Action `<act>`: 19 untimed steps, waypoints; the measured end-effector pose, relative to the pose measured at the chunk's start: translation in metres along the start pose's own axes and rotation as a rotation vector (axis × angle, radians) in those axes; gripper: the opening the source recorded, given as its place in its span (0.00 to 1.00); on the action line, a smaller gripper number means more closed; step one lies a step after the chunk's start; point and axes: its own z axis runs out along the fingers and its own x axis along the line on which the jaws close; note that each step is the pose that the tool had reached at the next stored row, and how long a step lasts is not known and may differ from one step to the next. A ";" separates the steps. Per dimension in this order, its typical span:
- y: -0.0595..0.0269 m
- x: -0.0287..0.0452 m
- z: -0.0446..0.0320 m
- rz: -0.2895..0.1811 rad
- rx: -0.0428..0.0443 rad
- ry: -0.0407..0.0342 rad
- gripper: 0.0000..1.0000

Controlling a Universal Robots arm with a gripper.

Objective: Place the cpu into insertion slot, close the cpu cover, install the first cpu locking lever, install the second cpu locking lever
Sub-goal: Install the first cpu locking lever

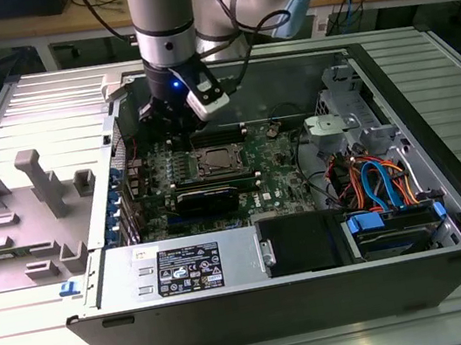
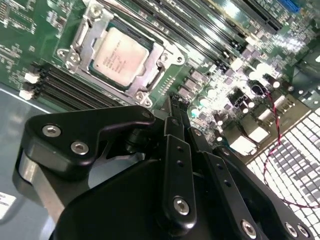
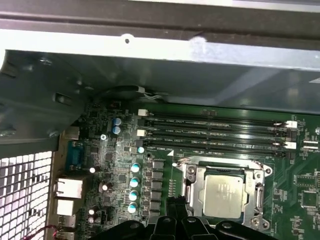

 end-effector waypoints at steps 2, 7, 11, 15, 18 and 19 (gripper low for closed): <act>0.0021 0.0012 0.0000 0.000 0.0000 0.0000 0.11; 0.0049 0.0027 0.0001 0.019 0.0000 -0.0018 0.11; 0.0058 0.0035 0.0001 0.051 -0.0002 -0.0039 0.11; 0.0079 0.0072 0.0002 0.052 0.0000 -0.0056 0.11; 0.0115 0.0078 0.0003 0.052 -0.0001 -0.0061 0.11; 0.0130 0.0081 -0.0003 0.052 -0.0001 -0.0061 0.11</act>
